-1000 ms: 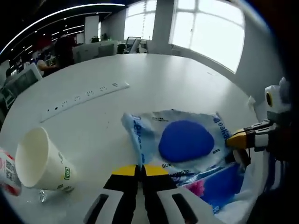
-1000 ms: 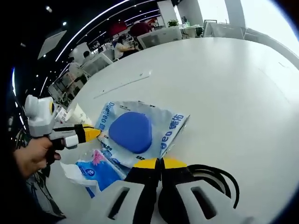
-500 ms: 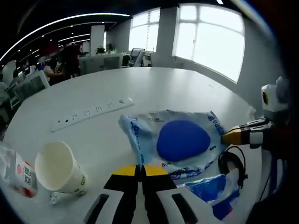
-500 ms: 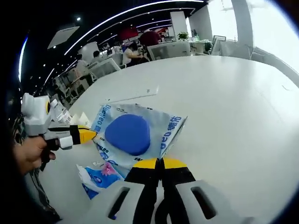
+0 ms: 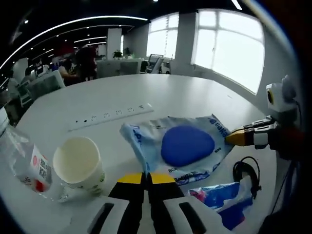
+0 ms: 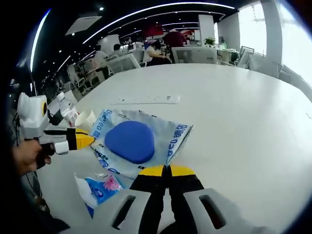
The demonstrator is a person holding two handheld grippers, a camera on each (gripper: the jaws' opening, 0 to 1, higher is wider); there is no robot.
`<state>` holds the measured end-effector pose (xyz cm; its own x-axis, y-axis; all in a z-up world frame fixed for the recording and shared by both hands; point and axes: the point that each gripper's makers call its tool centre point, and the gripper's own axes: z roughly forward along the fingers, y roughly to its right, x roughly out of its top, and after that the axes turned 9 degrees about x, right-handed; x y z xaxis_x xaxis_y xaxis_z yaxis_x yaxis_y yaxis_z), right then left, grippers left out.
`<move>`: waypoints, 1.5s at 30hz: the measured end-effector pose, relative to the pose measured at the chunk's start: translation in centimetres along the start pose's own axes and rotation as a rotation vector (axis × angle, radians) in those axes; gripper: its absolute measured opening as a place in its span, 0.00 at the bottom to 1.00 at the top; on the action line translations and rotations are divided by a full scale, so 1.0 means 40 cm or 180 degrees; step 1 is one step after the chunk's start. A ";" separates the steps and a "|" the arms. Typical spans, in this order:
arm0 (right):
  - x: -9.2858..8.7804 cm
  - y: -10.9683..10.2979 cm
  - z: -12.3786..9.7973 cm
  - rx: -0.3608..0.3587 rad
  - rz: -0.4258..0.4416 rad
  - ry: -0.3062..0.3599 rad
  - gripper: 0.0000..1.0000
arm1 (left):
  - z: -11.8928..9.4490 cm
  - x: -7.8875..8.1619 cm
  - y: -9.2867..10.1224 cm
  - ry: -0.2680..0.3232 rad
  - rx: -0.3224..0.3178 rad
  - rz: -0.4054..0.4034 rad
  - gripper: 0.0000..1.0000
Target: Arrange the tabletop items into an orderly group along one side of the table until the central work area is clear of visible clutter.
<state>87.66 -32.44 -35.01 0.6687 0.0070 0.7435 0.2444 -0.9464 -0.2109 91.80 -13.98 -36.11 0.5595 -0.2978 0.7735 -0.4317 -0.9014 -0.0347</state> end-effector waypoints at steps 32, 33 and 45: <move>-0.039 0.031 0.130 0.0164 -0.0381 -0.0289 0.00 | 0.074 -0.076 -0.028 -0.0278 0.0144 -0.0095 0.01; -0.042 0.032 0.130 0.0160 -0.0377 -0.0296 0.00 | 0.075 -0.078 -0.028 -0.0290 0.0144 -0.0100 0.01; -0.049 0.045 0.135 0.0107 -0.0323 -0.0259 0.00 | 0.085 -0.073 -0.025 -0.0270 0.0160 -0.0125 0.01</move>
<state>90.58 -32.43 -40.25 0.6937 0.1297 0.7085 0.3362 -0.9282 -0.1593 93.01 -13.28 -40.49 0.6342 -0.2855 0.7186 -0.3734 -0.9269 -0.0386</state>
